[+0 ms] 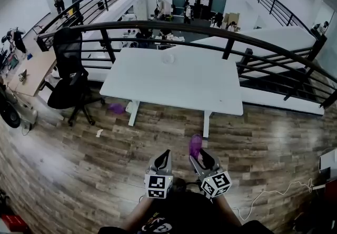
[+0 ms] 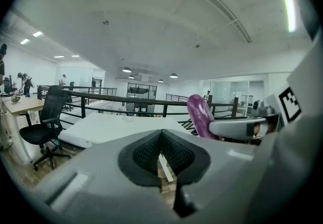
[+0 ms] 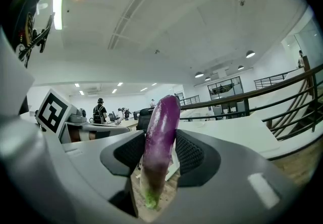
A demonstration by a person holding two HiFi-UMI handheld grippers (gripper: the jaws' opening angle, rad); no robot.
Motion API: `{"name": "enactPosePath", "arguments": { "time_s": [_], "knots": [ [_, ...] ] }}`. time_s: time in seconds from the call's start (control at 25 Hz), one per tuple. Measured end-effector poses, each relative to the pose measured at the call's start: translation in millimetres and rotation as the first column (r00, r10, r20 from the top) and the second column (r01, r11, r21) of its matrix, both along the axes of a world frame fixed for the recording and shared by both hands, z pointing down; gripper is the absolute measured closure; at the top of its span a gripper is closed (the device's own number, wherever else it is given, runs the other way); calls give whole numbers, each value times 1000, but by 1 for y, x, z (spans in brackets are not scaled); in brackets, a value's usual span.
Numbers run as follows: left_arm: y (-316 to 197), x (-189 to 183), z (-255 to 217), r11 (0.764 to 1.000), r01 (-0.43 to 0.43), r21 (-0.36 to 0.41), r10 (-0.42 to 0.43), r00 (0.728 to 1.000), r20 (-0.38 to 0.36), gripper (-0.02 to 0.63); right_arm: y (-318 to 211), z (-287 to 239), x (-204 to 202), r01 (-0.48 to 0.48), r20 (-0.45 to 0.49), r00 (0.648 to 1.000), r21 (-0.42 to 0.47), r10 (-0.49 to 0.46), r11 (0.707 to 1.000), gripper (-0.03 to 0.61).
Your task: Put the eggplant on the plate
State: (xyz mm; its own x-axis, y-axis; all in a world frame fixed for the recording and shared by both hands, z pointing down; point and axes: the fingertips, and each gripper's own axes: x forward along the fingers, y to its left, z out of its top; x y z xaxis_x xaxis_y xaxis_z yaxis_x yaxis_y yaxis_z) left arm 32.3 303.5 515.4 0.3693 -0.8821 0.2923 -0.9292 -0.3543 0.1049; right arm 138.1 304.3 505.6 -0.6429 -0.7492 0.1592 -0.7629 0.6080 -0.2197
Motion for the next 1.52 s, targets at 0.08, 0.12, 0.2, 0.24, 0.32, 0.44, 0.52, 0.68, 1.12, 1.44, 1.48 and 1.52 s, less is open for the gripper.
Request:
{"name": "enactPosePath", "arguments": {
  "time_s": [0.08,0.12,0.2,0.24,0.32,0.44,0.52,0.68,1.12,1.44,1.48,1.52],
  "knots": [
    [1,-2,0,1000,4,2,-4,1000,-2,609,0,0,-1,-2,1,1000,1,2,1000,385],
    [2,-3,0,1000,6,2,-6,1000,-3,609,0,0,-1,-6,14,1000,-2,6,1000,385],
    [4,-6,0,1000,10,1,-10,1000,-3,609,-1,1,-2,-10,59,998,-15,11,1000,385],
    [5,-8,1,1000,11,-2,-11,1000,-4,609,-1,0,-2,-10,75,997,-20,12,1000,383],
    [7,-13,4,1000,14,-7,-14,1000,-8,609,0,1,-5,-13,80,997,-22,15,1000,384],
    [6,-22,4,1000,14,-8,-14,1000,-7,609,-3,2,-11,-27,72,997,-27,29,999,385],
    [5,-27,4,1000,11,-4,-11,1000,-7,609,-4,3,-14,-36,67,997,-33,38,999,388],
    [3,-42,8,1000,2,7,-2,1000,-9,609,1,5,-20,-53,47,997,-19,54,998,396],
    [-56,-52,5,1000,26,-13,-27,997,-70,609,-66,-20,-40,-33,110,994,63,26,997,405],
    [-160,-27,3,999,38,-3,-38,998,-51,609,-163,-29,-12,-15,139,990,83,3,996,407],
    [-174,-22,1,999,40,5,-39,998,-46,609,-175,-30,-8,-8,145,989,89,-5,996,407],
    [-187,-18,0,999,44,11,-44,998,-41,609,-187,-31,-5,-1,151,988,93,-13,996,407]
  ]
}}
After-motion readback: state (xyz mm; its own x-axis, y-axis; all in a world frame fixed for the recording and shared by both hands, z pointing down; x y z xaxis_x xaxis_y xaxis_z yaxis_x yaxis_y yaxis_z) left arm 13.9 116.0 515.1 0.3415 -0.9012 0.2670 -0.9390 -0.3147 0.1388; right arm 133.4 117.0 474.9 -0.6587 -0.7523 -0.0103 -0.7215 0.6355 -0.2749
